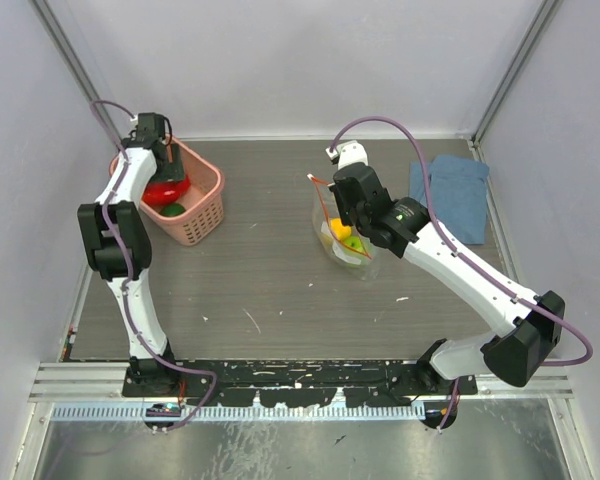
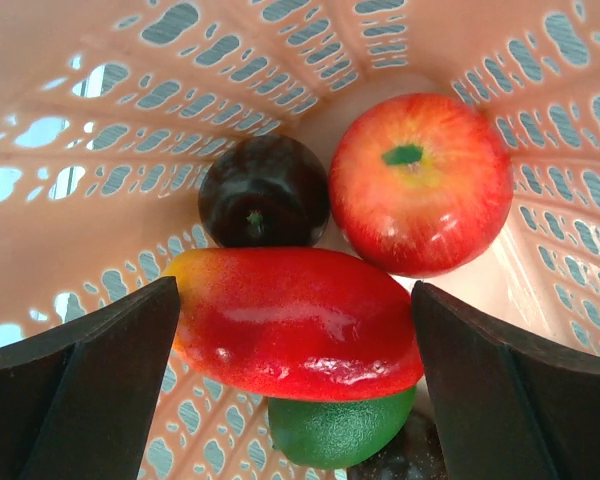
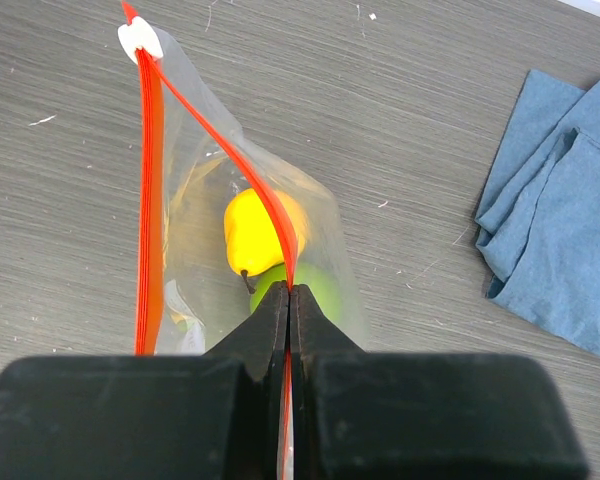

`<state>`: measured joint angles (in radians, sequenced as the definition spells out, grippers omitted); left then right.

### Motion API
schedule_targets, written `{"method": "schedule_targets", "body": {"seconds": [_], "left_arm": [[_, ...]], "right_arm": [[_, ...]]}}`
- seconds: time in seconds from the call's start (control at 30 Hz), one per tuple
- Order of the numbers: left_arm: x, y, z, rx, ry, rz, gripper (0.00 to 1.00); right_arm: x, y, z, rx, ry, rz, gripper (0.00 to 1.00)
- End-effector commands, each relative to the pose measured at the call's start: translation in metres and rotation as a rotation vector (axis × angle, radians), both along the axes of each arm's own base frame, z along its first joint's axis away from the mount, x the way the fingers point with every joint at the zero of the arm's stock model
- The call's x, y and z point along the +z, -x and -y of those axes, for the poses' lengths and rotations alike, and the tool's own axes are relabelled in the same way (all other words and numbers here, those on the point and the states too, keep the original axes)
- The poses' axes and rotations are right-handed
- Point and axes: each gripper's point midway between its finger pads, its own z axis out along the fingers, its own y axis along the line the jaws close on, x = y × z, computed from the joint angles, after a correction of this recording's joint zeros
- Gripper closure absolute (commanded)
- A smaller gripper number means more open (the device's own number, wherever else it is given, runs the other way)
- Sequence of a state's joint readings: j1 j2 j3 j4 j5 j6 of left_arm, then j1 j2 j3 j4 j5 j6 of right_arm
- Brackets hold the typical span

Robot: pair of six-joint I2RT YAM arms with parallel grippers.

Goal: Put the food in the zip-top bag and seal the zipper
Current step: Pick up the fake fruit from the bin.

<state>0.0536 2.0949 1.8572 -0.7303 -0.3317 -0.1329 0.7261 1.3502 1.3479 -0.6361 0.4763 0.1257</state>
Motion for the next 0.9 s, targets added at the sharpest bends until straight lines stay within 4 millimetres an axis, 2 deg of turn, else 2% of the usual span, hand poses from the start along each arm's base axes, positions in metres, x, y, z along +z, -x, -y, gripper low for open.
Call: {"method": "schedule_targets", "body": {"seconds": [0.0, 0.17, 0.3, 0.43, 0.5, 0.6, 0.73, 0.87], "left_arm": [[0.004, 0.002, -0.006, 0.011, -0.005, -0.027, 0.02], [-0.013, 0.004, -0.003, 0.011, 0.026, -0.070, 0.02], [-0.013, 0.003, 0.004, -0.004, 0.066, -0.064, 0.03], [0.004, 0.003, 0.015, -0.026, 0.120, -0.020, 0.12], [0.019, 0.003, 0.021, -0.041, 0.148, 0.018, 0.12], [0.040, 0.005, 0.027, -0.060, 0.172, 0.072, 0.17], [0.063, 0.010, 0.032, -0.074, 0.194, 0.115, 0.17], [0.071, 0.018, 0.028, -0.078, 0.166, 0.093, 0.13]], "right_arm": [[0.023, -0.003, 0.001, -0.003, -0.046, 0.070, 1.00], [0.022, -0.004, 0.001, -0.003, -0.044, 0.070, 1.00], [0.024, -0.003, 0.002, -0.005, -0.046, 0.074, 1.00], [0.026, -0.003, 0.002, -0.006, -0.052, 0.079, 1.00], [0.026, -0.003, 0.002, -0.007, -0.052, 0.081, 1.00], [0.026, -0.003, 0.002, -0.007, -0.053, 0.081, 1.00], [0.028, -0.003, 0.002, -0.006, -0.056, 0.086, 1.00], [0.030, -0.002, 0.002, -0.005, -0.060, 0.090, 1.00]]}}
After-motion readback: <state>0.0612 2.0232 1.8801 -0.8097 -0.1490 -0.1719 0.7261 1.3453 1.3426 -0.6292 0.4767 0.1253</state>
